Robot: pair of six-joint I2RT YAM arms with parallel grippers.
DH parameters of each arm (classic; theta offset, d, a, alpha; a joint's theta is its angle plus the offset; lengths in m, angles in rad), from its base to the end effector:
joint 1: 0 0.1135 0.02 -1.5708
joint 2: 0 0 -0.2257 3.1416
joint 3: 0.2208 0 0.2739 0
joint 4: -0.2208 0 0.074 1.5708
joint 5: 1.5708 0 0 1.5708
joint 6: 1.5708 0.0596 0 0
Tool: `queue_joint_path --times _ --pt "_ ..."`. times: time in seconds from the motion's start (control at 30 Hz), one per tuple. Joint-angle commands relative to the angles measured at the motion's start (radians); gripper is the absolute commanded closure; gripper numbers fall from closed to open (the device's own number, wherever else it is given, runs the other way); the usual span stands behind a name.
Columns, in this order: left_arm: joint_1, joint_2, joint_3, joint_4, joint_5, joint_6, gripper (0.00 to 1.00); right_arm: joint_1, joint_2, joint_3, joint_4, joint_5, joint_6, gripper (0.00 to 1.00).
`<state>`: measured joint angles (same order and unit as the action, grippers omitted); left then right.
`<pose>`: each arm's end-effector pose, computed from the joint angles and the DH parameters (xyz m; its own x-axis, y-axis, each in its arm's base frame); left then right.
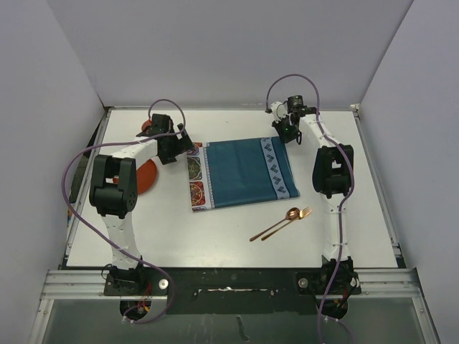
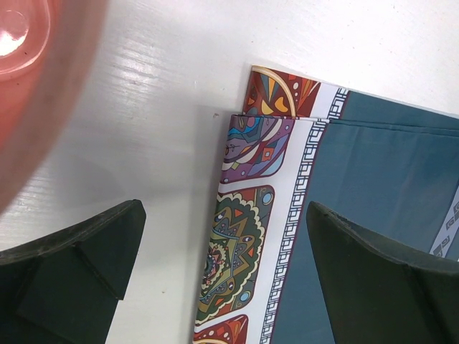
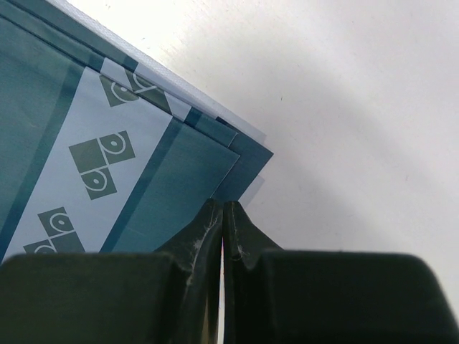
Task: Set the dinner table for one person
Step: Fold the napkin at the center of the board.
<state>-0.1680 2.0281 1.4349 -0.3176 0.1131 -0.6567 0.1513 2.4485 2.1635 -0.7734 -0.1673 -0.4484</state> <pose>0.4489 -0.0830 0.1111 -0.7600 -0.4864 -0.4312 -0.2899 0.8474 -0.4449 0.5245 0.0900 0.1244 -0.6770 -0.5356 -0.5047 -0.5802 0.8104 -0.0818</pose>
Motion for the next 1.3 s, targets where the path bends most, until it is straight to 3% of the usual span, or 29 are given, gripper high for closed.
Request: queue_joint_path --times 0.0,0.57,0.8,0.83,0.87,0.9,1.27 --pt "0.005 -0.070 0.012 0.034 0.008 0.023 0.02 0.002 0.011 0.042 0.037 0.008 -0.016 1.00" --pt "0.005 -0.022 0.055 -0.006 0.008 0.030 0.05 -0.012 0.030 -0.101 0.118 -0.033 -0.033 1.00" --pt "-0.003 0.008 0.094 -0.017 0.025 0.027 0.20 -0.014 0.043 -0.110 0.128 -0.040 -0.020 1.00" --pt "-0.007 0.015 0.104 -0.018 0.018 0.032 0.25 -0.014 0.043 -0.112 0.131 -0.040 -0.020 1.00" --pt "-0.007 0.025 0.111 -0.014 0.024 0.044 0.38 -0.014 0.044 -0.114 0.131 -0.041 -0.020 1.00" --pt "-0.010 0.039 0.123 -0.023 0.025 0.046 0.43 -0.013 0.044 -0.115 0.130 -0.041 -0.019 1.00" --pt "-0.031 0.172 0.214 -0.104 -0.004 0.052 0.40 -0.020 0.043 -0.136 0.136 -0.042 -0.021 1.00"
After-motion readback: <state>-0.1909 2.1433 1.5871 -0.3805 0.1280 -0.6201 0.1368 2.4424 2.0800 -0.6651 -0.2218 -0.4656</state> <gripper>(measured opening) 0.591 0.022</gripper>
